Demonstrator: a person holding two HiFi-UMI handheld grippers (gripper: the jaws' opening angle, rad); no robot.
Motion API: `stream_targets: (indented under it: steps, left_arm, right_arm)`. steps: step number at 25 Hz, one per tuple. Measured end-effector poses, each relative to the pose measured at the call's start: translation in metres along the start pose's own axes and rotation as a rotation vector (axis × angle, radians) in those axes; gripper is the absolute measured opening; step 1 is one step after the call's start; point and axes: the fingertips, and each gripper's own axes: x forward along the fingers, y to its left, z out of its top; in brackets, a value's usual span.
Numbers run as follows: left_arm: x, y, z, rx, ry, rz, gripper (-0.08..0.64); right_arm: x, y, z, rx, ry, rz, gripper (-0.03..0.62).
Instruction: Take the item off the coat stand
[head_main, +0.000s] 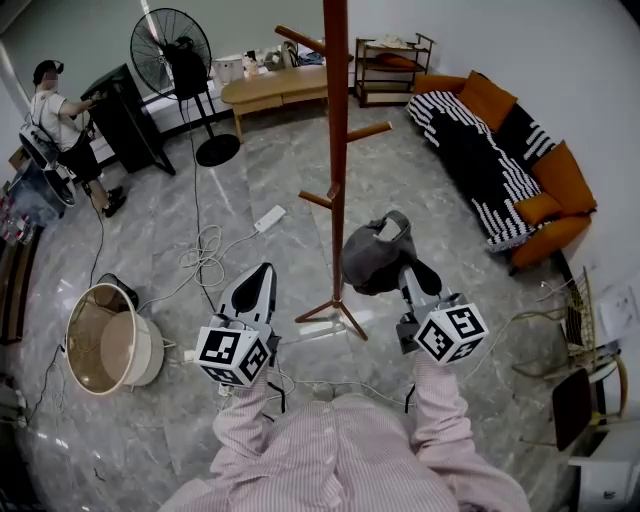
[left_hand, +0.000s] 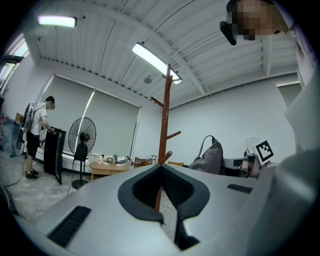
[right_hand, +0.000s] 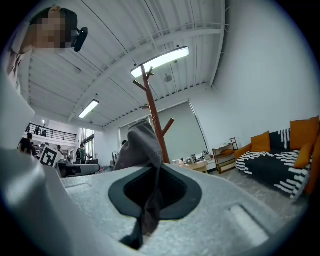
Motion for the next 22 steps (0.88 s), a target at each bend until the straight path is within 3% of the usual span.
stream_targets:
  steps: [22]
  left_arm:
    - [0.006, -0.005, 0.001, 0.009, 0.007, 0.014, 0.002]
  right_arm:
    - [-0.004, -0.010, 0.012, -0.005, -0.015, -0.009, 0.014]
